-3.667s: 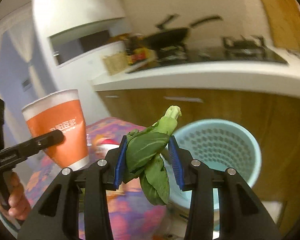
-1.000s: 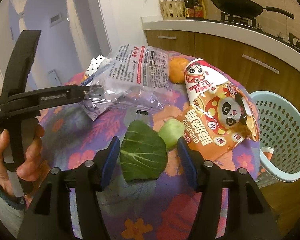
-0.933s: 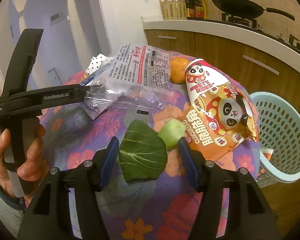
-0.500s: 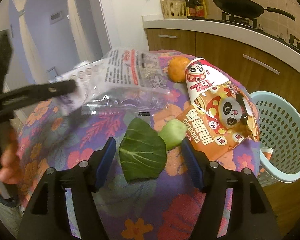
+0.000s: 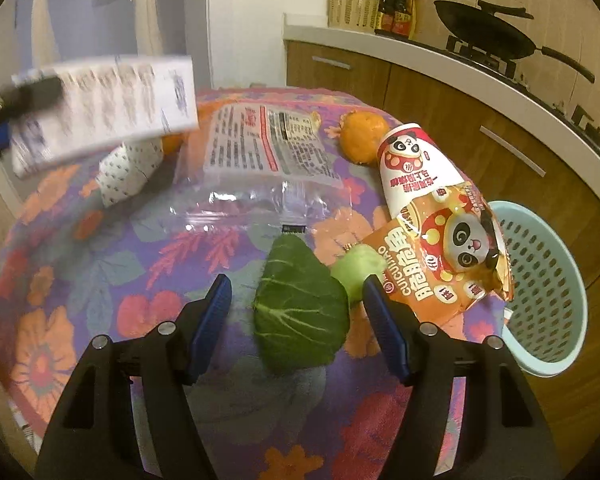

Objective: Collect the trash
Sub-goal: 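Grasp the thin green vegetable stem with the right tool while the left tool holds the carton, then carry the stem and carton over the blue basket and open both tools to drop them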

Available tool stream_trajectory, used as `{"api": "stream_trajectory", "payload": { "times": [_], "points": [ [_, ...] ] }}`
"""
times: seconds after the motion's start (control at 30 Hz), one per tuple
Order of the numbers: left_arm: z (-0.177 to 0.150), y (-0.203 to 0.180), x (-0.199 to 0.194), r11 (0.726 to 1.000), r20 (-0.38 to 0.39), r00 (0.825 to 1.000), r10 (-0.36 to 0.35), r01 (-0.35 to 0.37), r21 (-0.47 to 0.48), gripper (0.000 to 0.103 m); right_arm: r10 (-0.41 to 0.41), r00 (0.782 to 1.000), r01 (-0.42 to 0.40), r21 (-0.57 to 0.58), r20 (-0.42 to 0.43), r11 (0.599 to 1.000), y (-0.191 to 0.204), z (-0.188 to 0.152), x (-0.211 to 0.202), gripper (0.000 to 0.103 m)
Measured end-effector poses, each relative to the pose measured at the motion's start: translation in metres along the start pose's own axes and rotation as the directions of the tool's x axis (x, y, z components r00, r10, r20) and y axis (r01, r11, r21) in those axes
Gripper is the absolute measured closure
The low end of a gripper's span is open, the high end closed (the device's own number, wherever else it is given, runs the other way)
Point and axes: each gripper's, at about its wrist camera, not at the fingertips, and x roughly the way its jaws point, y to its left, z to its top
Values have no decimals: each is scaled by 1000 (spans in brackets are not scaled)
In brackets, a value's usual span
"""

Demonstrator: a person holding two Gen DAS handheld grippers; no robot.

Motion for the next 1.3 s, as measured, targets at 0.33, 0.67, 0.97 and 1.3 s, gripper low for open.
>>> {"api": "stream_trajectory", "payload": {
  "times": [0.33, 0.67, 0.97, 1.3],
  "points": [
    [22, -12, -34, 995, 121, 988, -93, 97, -25, 66, -1, 998, 2, -15, 61, 1000, 2, 6, -30, 98],
    [36, -52, -33, 992, 141, 983, -121, 116, 49, 66, 41, 964, -72, 107, 263, 992, -45, 23, -103, 98],
    [39, -114, 22, 968, 36, 973, -229, 224, 112, 66, -136, 949, 59, 262, 285, 963, -123, 16, -116, 98],
    [26, -213, 141, 951, -164, 966, -201, 233, 202, 66, -212, 964, 110, 488, 158, 866, -249, -23, -76, 98]
  ]
}}
